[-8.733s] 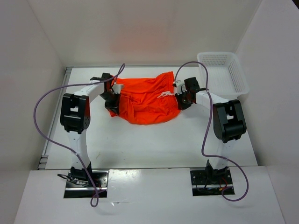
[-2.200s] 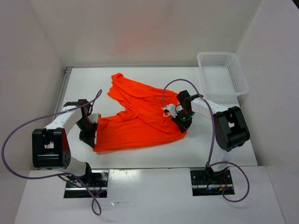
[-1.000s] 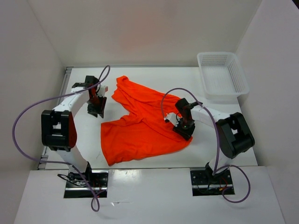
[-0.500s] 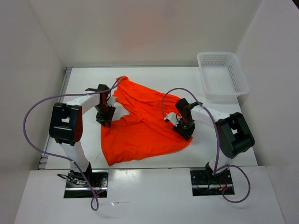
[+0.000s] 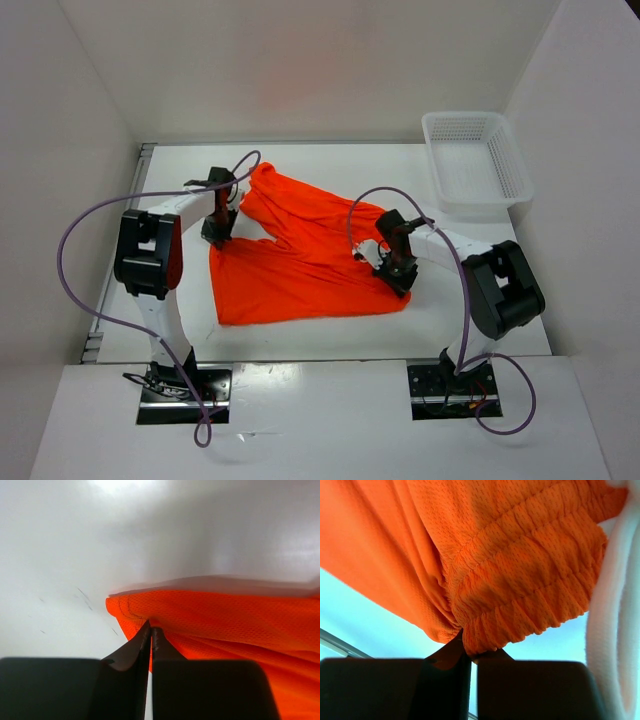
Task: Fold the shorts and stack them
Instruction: Flatten the shorts out, then fold the shorts
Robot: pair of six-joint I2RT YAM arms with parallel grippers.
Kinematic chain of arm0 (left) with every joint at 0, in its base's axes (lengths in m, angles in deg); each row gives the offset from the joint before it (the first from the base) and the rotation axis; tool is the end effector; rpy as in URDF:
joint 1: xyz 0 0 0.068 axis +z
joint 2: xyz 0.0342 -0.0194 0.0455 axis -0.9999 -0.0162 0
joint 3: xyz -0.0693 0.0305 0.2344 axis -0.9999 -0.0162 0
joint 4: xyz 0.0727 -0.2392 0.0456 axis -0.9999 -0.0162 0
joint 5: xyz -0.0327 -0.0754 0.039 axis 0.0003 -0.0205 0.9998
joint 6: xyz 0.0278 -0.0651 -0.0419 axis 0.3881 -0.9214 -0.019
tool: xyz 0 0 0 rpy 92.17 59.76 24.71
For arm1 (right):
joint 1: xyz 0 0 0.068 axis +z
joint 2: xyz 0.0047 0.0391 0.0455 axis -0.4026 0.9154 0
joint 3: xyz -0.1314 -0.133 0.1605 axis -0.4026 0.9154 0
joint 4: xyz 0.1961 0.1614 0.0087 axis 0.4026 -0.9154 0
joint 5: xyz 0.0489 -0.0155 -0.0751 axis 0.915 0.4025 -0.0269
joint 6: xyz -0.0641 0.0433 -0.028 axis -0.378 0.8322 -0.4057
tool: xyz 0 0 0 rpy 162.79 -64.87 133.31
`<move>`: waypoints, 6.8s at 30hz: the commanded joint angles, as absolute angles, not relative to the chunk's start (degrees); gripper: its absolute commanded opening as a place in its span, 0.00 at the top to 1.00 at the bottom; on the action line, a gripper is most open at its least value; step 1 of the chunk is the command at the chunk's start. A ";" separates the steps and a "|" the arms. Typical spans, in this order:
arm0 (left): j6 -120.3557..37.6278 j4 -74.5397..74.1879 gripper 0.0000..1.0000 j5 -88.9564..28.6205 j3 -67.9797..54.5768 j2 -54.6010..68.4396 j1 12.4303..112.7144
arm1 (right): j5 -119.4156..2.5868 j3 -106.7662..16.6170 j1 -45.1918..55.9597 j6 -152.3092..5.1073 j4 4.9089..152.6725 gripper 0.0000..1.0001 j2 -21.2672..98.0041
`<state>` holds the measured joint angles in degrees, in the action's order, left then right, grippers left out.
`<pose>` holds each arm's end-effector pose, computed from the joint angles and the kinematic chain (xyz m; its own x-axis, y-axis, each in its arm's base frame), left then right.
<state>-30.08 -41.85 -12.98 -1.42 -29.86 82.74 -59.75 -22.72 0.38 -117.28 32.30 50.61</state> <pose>0.3764 -0.0306 0.1074 -0.9572 0.1011 -0.2713 0.0623 0.9870 0.1479 0.2353 0.1139 0.0980 -0.4825 -0.8695 -0.1058 -0.8759 0.4790 0.0578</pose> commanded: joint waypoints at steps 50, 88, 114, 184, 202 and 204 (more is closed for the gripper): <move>-29.78 -42.80 0.27 -37.98 74.67 -67.17 85.55 | -56.83 -48.54 -11.97 -97.91 57.76 0.28 71.19; -29.78 -52.19 1.00 -37.81 70.39 -52.25 84.94 | -60.26 -59.19 -11.44 -111.95 50.48 1.00 64.01; -29.78 -59.58 0.67 -34.29 -19.28 -0.48 82.48 | -58.50 -20.58 4.03 -124.10 44.94 0.62 36.32; -29.78 -76.90 1.00 -30.73 -9.61 -0.13 87.05 | -59.46 -30.44 4.04 -131.47 30.18 1.00 31.74; -29.78 -73.40 1.00 -20.15 -22.17 -2.04 77.66 | -54.27 -18.24 4.72 -153.79 21.99 1.00 21.65; -29.78 -71.90 1.00 -20.15 -22.71 -4.06 74.67 | -56.11 -14.01 8.75 -153.55 24.26 1.00 19.44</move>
